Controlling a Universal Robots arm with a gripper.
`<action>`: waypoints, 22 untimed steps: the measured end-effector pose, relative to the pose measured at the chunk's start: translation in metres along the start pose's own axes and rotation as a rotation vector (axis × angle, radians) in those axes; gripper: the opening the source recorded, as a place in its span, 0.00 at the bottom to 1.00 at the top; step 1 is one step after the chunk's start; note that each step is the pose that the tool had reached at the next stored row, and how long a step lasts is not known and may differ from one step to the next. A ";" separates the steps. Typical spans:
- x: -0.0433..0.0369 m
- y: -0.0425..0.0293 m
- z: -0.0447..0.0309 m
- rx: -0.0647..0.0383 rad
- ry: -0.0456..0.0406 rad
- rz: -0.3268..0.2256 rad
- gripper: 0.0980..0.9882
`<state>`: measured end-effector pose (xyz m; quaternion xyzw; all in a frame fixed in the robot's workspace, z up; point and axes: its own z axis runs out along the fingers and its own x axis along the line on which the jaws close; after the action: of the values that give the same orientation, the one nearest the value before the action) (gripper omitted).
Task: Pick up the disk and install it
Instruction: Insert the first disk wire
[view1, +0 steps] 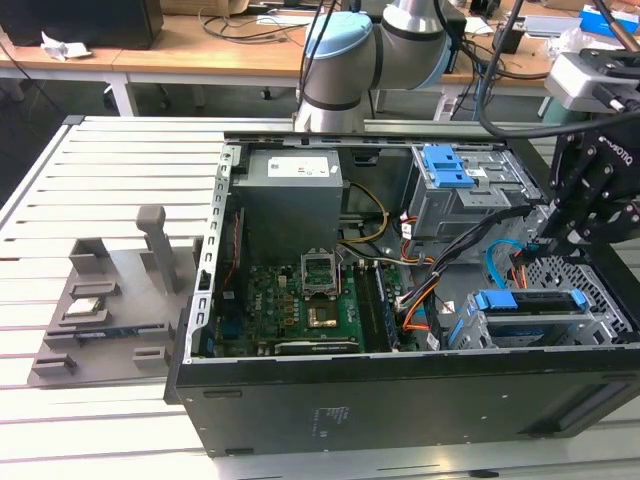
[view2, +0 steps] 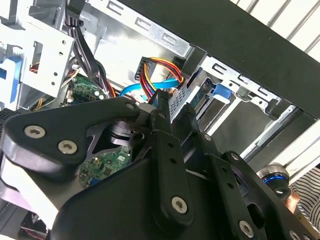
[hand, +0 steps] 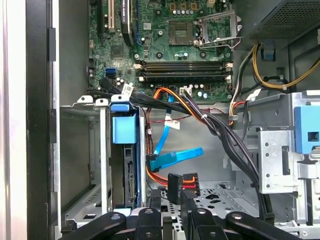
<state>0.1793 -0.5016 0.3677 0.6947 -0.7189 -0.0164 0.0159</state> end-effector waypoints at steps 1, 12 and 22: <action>-0.0001 -0.0001 0.0011 0.000 0.0001 0.000 0.23; -0.0004 0.0006 0.0090 0.000 0.0010 0.000 0.23; -0.0064 0.0062 0.0105 0.001 0.0012 -0.001 0.23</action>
<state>0.1728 -0.4950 0.3574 0.6950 -0.7187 -0.0155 0.0158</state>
